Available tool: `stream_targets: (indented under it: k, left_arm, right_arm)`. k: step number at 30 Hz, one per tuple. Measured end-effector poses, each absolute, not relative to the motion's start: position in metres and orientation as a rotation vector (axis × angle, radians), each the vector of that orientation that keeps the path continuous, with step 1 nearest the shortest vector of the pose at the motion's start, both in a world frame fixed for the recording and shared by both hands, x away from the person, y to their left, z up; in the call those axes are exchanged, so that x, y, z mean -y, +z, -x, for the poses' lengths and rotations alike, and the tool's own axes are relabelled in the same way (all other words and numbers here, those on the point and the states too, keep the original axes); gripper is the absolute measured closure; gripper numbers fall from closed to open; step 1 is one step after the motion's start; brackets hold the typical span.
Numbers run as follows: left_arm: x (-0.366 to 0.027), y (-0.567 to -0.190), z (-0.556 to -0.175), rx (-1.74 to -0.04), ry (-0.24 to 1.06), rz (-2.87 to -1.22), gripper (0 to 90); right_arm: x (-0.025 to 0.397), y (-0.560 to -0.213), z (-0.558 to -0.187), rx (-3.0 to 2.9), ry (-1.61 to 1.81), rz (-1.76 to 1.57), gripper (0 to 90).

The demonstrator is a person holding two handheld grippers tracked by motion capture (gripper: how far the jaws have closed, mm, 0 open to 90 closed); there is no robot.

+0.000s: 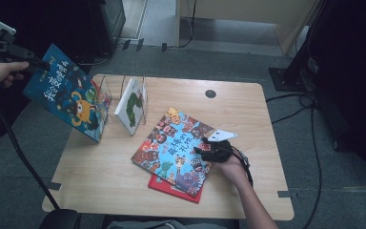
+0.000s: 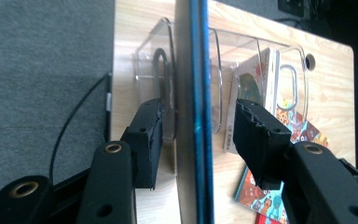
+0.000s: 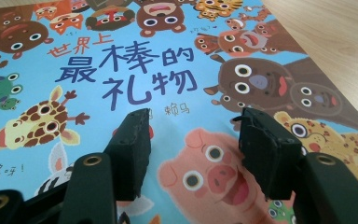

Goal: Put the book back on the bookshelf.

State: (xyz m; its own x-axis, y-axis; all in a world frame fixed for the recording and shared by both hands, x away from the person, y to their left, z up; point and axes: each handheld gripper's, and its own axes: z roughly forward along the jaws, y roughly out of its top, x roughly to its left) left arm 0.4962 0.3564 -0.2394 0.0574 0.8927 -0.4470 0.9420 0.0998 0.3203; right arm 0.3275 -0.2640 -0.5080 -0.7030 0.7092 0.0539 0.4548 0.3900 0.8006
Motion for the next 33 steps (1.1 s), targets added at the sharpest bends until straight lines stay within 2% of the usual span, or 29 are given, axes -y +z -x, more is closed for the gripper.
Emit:
stream_targets:
  k: [11,18,28,33]
  left_arm:
    - [-0.368,-0.192,-0.454,-1.809,-0.04,-1.779,50.8]
    - [-0.346,-0.173,-0.427,-1.721,0.006,-1.828,48.8]
    - [-0.297,-0.21,-0.412,-1.631,-0.041,-1.902,48.9]
    - [-0.27,-0.239,-0.404,-1.57,-0.124,-1.92,49.2]
  right_arm:
    - [0.277,-0.503,-0.325,-2.376,1.197,-1.068,45.0]
    - [0.291,-0.497,-0.326,-2.345,1.22,-1.098,45.1]
    - [0.297,-0.493,-0.332,-2.351,1.21,-1.088,46.1]
    - [0.303,-0.496,-0.336,-2.337,1.238,-1.144,48.2]
